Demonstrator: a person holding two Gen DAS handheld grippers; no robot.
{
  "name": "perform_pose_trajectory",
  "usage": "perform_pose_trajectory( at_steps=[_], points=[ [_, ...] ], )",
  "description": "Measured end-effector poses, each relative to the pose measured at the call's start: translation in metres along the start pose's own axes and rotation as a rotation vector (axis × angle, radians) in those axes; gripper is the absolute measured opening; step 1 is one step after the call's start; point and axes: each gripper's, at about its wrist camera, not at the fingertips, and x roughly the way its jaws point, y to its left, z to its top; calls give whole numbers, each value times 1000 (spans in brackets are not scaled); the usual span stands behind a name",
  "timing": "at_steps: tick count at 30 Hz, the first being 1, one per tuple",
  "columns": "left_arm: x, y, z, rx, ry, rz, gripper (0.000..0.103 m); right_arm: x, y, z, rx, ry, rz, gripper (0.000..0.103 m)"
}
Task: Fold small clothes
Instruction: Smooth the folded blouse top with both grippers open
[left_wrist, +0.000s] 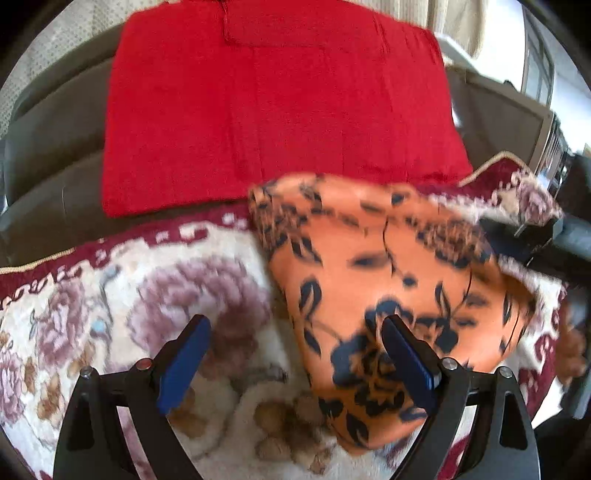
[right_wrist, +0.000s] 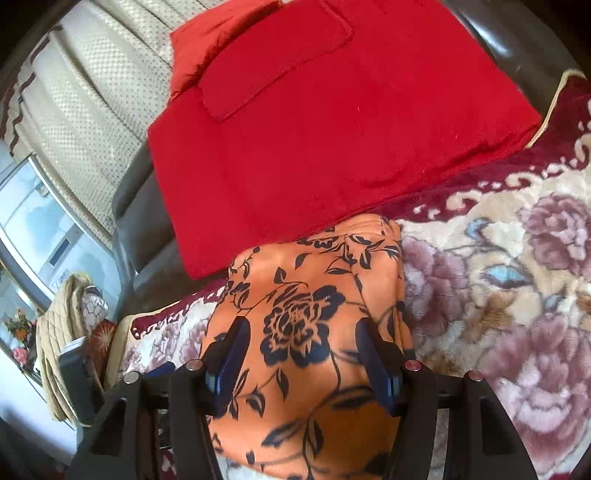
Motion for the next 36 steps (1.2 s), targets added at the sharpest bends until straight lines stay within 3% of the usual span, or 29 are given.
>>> perform_pose_trajectory(
  at_steps=[2, 6, 9, 13, 15, 19, 22, 26, 36],
  points=[
    [9, 5, 6, -9, 9, 20, 94, 17, -6, 2, 25, 54, -2, 64],
    [46, 16, 8, -52, 117, 5, 96, 19, -7, 12, 44, 33, 9, 64],
    [45, 20, 11, -83, 109, -20, 96, 20, -7, 21, 67, -6, 26, 64],
    [35, 16, 13, -37, 61, 27, 95, 46, -1, 22, 17, 72, -10, 64],
    [29, 14, 13, -29, 48, 36, 95, 50, 1, 27, -1, 67, -12, 63],
    [25, 8, 13, -5, 31, 65, 95, 33, 0, 31, 22, 17, 31, 64],
    [25, 7, 11, 12, 34, 79, 95, 23, 6, 28, -10, -10, 9, 64],
    [25, 3, 10, 42, 34, 94, 95, 43, 4, 21, -19, 94, -53, 64],
    [28, 3, 8, 45, 37, 90, 95, 42, 10, 21, -70, 88, -87, 64]
  ],
)
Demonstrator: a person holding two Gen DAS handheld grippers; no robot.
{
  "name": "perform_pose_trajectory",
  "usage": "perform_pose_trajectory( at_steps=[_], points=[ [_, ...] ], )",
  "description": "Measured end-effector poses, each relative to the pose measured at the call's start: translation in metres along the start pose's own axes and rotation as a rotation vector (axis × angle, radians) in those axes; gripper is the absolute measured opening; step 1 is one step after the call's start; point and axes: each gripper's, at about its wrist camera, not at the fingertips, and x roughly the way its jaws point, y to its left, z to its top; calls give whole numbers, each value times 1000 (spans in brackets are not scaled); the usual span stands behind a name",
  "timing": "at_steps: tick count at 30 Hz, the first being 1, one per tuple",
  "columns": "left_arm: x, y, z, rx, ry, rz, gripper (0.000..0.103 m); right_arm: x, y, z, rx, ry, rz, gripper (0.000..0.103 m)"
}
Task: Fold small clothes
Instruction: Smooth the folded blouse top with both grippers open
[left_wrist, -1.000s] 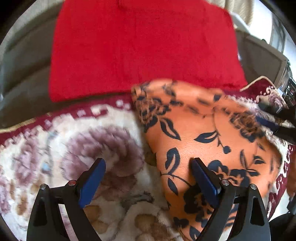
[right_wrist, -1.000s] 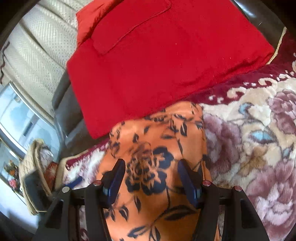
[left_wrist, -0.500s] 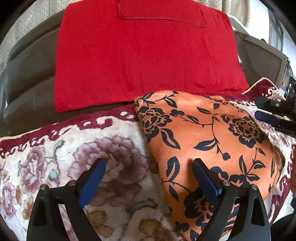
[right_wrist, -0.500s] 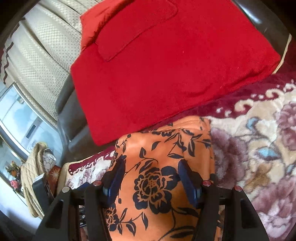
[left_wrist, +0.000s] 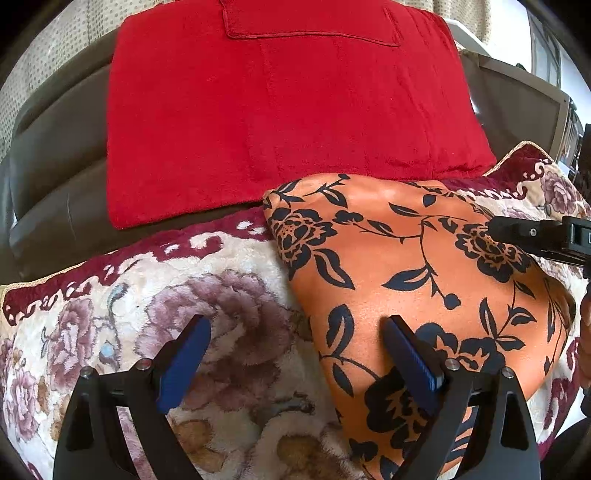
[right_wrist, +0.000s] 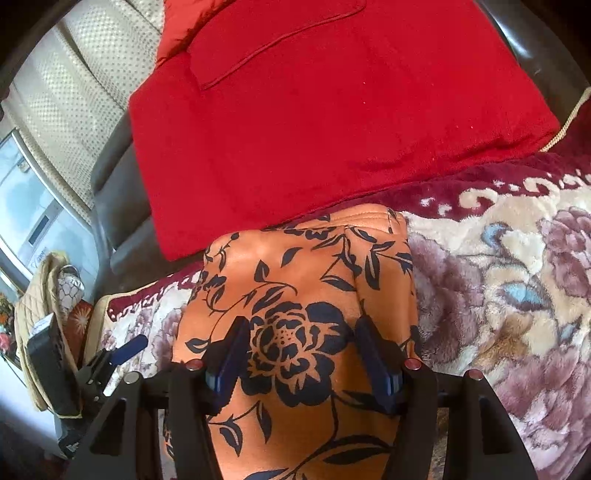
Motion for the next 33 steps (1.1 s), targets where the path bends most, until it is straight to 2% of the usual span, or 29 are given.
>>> perform_pose_trajectory(
  at_steps=[9, 20, 33],
  points=[
    [2, 1, -1, -5, 6, -13, 96, 3, 10, -3, -38, -7, -50, 64],
    [9, 10, -4, -61, 24, -72, 96, 8, 29, -9, -151, -4, -178, 64],
    [10, 10, -5, -62, 22, -75, 97, 13, 41, -14, -223, -2, -254, 64]
  ],
)
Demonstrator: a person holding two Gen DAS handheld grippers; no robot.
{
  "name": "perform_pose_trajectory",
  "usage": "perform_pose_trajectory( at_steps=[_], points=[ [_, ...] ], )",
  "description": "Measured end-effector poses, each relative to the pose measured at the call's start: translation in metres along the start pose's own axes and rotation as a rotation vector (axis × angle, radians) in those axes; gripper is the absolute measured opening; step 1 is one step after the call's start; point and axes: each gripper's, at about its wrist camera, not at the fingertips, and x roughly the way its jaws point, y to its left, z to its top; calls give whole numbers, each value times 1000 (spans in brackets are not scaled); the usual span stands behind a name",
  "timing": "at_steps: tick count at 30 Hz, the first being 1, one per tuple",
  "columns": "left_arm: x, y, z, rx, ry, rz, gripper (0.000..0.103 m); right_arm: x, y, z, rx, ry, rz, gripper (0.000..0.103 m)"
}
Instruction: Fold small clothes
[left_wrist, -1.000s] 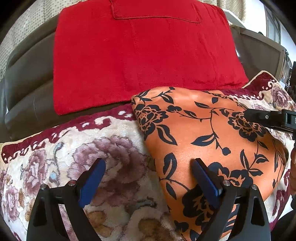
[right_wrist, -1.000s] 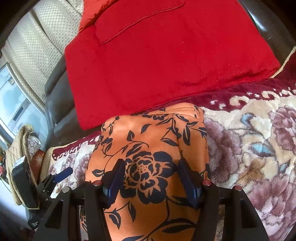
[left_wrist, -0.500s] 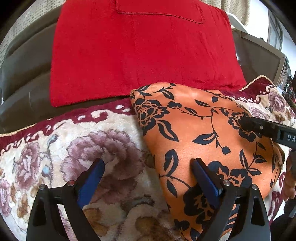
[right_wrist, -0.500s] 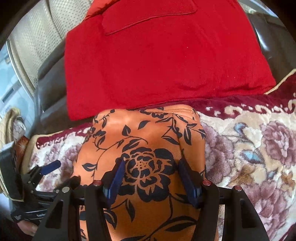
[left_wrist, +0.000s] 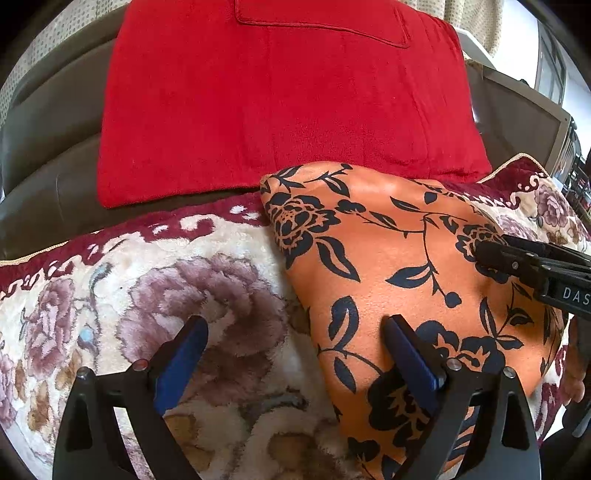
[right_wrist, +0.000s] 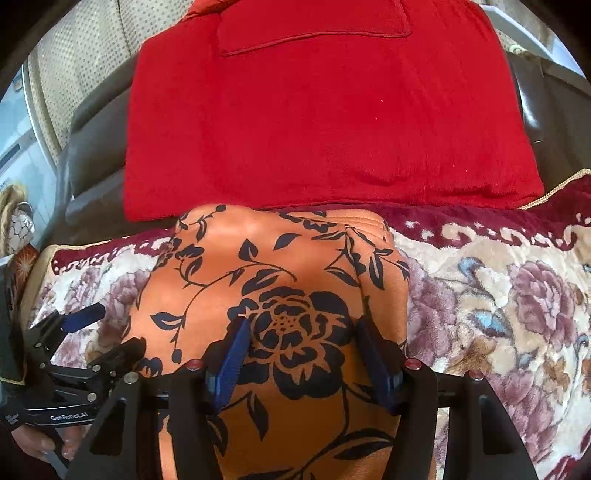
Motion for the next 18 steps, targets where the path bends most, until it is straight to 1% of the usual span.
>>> perform_pose_trajectory(
  at_steps=[18],
  points=[
    [1, 1, 0, -7, 3, -2, 97, 2, 5, -1, -40, 0, -36, 64]
  ],
)
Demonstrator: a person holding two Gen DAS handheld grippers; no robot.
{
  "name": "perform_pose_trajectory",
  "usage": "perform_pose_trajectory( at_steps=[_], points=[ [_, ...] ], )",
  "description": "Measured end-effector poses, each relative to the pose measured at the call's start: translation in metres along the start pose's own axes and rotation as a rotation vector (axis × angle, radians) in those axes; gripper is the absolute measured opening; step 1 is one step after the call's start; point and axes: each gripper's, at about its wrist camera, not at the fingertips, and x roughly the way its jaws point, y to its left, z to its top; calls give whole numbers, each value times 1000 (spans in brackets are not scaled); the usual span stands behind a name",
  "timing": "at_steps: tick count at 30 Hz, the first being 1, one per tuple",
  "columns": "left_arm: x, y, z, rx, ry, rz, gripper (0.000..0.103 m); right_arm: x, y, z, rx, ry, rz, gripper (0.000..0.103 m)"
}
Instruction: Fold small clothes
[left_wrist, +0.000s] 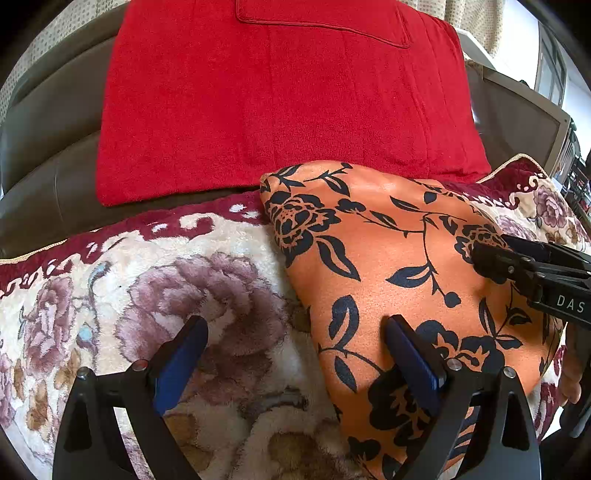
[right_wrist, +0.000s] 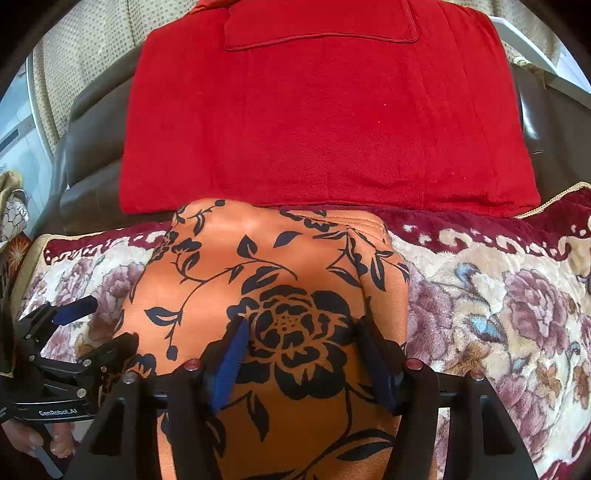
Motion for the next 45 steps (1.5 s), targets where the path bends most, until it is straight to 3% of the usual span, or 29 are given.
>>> perform_pose_trajectory(
  at_steps=[8, 11, 13, 18, 23, 26, 33, 35, 40, 45],
  points=[
    [-1, 5, 3, -37, 22, -38, 97, 0, 0, 0, -2, 0, -1, 65],
    [-7, 15, 7, -86, 11, -106, 97, -3, -5, 1, 9, 4, 29, 65],
    [-10, 24, 8, -127, 8, -175, 97, -13, -16, 3, 48, -17, 101, 65],
    [-2, 40, 9, -234, 46, -320, 97, -29, -80, 1, 289, -68, 253, 70],
    [27, 40, 2, -316, 171, -477, 97, -12, -145, -18, 564, 10, 407, 78],
    [42, 34, -2, -358, 228, -543, 97, 2, -158, -27, 634, 69, 489, 78],
    [57, 21, -3, -405, 244, -625, 96, 34, -139, -33, 597, 193, 556, 79],
    [59, 19, -1, -424, 237, -637, 96, 43, -135, -33, 605, 197, 581, 85],
    [60, 14, 7, -452, 202, -699, 96, 53, -120, -28, 583, 175, 631, 85],
    [52, 4, 13, -405, 161, -664, 82, 44, -101, -20, 518, 129, 605, 70]
  ],
)
